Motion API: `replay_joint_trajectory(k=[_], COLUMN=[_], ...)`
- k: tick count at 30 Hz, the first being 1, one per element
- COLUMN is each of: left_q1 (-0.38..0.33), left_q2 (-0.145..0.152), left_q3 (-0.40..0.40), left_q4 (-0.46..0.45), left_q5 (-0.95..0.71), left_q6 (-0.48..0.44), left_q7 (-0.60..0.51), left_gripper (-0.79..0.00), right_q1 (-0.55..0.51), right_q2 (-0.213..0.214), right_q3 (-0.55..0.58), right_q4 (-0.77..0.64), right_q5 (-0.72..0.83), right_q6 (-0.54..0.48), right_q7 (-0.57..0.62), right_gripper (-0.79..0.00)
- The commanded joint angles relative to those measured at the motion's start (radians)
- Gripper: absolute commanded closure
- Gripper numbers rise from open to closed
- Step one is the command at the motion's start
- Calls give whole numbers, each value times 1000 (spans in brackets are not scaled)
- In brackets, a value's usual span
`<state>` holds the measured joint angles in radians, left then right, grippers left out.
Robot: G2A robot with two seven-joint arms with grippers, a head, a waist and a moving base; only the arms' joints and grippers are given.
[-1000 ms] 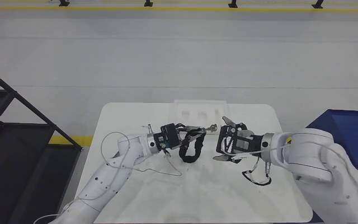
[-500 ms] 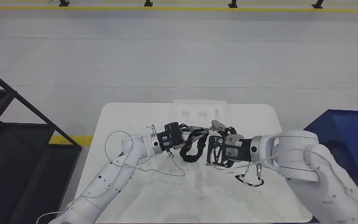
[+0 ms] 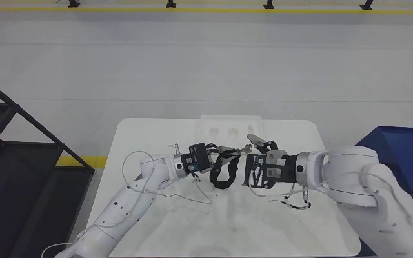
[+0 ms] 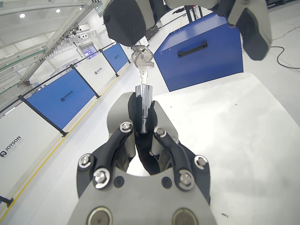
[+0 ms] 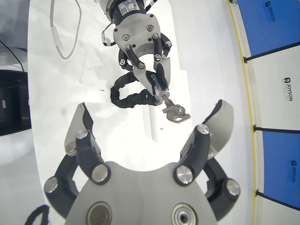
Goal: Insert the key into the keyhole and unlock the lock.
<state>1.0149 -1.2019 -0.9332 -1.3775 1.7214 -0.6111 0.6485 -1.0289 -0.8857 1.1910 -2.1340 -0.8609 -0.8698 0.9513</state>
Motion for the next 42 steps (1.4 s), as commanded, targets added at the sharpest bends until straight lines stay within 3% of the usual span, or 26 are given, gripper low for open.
replay_joint_trajectory(k=[1, 3, 5, 7, 12, 16, 28, 31, 32, 33, 42], left_q1=[2, 2, 2, 1, 1, 2, 1, 1, 1, 1, 2], left_q2=[1, 2, 3, 4, 6, 7, 11, 12, 12, 12, 15], left_q3=[1, 2, 3, 4, 5, 5, 7, 7, 6, 6, 8], left_q4=[-1, -1, -1, 1, 4, 4, 2, 4, 4, 4, 0], left_q5=[5, 10, 11, 12, 15, 17, 17, 16, 16, 15, 20], left_q6=[-3, -8, -12, -17, -27, -31, -36, -37, -38, -38, -37], left_q7=[5, 8, 12, 13, 18, 20, 27, 28, 28, 28, 35], left_gripper=[0, 0, 0, 0, 0, 0, 0, 0, 0, 0, 0], right_q1=[7, 19, 30, 39, 59, 66, 63, 67, 66, 65, 37], right_q2=[11, 23, 33, 40, 51, 57, 59, 56, 56, 55, 53], right_q3=[-6, -15, -22, -31, -56, -63, -101, -107, -108, -108, -88], right_q4=[8, 15, 24, 31, 7, -16, -29, -33, -33, -34, 7], right_q5=[-53, -105, -154, -187, -245, -314, -487, -515, -523, -530, -439], right_q6=[-33, -81, -119, -143, -143, -143, -140, -121, -114, -108, -47], right_q7=[-34, -82, -120, -143, -154, -178, -255, -284, -294, -303, -346], right_gripper=[-785, -785, -526, -391, -283, -246, -259, -154, -25, 0, 0])
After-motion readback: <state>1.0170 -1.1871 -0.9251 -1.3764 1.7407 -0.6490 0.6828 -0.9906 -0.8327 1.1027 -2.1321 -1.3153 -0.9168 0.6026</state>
